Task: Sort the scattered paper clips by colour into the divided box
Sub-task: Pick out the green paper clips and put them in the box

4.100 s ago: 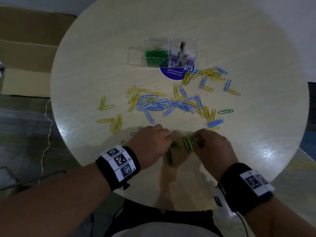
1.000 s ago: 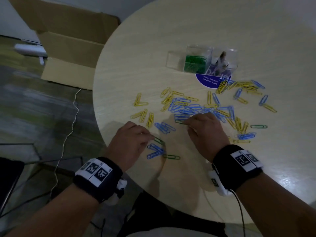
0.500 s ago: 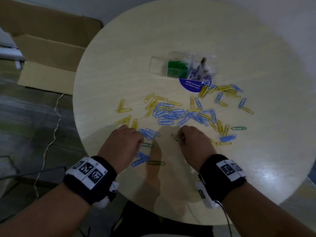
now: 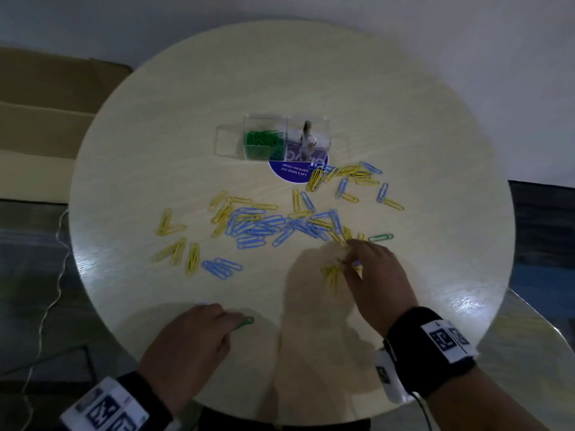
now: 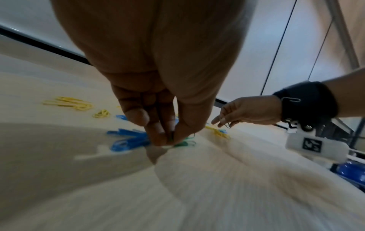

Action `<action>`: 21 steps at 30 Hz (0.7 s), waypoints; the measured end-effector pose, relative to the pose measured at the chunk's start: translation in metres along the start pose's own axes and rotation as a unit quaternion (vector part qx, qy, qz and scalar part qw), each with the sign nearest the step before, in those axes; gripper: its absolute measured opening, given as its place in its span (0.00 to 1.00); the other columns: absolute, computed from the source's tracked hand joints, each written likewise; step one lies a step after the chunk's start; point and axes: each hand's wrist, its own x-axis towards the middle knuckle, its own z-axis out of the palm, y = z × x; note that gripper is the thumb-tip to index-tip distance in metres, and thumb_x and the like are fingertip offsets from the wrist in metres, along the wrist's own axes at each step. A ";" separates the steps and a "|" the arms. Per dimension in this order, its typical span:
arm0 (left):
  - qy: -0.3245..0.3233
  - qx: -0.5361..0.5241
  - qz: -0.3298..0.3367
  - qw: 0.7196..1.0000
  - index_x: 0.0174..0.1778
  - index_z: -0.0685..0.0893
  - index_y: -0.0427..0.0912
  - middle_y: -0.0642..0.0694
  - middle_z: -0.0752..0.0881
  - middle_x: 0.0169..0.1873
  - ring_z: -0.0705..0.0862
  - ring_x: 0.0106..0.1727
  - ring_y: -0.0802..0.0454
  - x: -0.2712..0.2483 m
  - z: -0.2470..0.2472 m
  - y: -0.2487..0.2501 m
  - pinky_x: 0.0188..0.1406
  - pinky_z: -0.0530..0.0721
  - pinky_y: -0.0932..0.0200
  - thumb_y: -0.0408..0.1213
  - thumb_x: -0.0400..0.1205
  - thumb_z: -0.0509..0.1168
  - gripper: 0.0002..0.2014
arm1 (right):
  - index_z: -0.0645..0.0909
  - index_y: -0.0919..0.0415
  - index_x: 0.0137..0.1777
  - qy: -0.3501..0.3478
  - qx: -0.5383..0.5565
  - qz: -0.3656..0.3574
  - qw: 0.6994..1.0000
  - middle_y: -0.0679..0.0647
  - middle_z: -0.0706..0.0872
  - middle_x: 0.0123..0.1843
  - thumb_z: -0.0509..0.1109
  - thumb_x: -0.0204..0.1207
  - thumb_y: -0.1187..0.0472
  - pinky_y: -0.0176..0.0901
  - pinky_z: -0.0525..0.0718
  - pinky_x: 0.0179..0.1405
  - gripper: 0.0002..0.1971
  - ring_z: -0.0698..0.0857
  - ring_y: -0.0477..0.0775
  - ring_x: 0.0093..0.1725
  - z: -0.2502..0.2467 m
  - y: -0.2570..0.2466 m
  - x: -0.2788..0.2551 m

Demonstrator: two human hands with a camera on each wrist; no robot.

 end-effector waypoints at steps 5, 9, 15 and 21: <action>0.011 0.080 0.005 0.997 0.48 0.87 0.52 0.52 0.83 0.36 0.84 0.39 0.45 0.001 0.012 0.009 0.37 0.87 0.50 0.45 0.76 0.60 0.12 | 0.80 0.60 0.47 -0.108 -0.006 -0.061 0.992 0.61 0.77 0.75 0.67 0.72 0.64 0.51 0.68 0.77 0.05 0.68 0.64 0.79 0.026 -0.001 -0.007; 0.027 0.107 0.003 0.994 0.38 0.85 0.52 0.52 0.80 0.33 0.82 0.36 0.46 0.007 0.007 0.016 0.32 0.84 0.50 0.46 0.75 0.64 0.06 | 0.82 0.59 0.49 -0.100 0.044 -0.076 0.991 0.57 0.77 0.75 0.69 0.71 0.65 0.43 0.64 0.77 0.07 0.68 0.59 0.79 0.028 -0.022 -0.006; 0.012 0.116 0.009 0.993 0.39 0.83 0.52 0.52 0.79 0.38 0.81 0.39 0.46 0.015 0.005 0.022 0.34 0.83 0.47 0.43 0.72 0.68 0.02 | 0.85 0.57 0.38 0.041 0.033 -0.028 0.998 0.58 0.89 0.57 0.77 0.61 0.70 0.44 0.74 0.57 0.09 0.85 0.63 0.54 -0.023 0.036 0.030; 0.040 0.109 0.010 0.993 0.48 0.86 0.49 0.51 0.82 0.39 0.84 0.39 0.47 0.013 0.012 0.031 0.36 0.85 0.50 0.43 0.74 0.63 0.11 | 0.87 0.61 0.44 -0.060 -0.080 -0.025 0.995 0.60 0.87 0.46 0.74 0.65 0.68 0.53 0.84 0.47 0.08 0.84 0.67 0.46 -0.033 0.076 0.058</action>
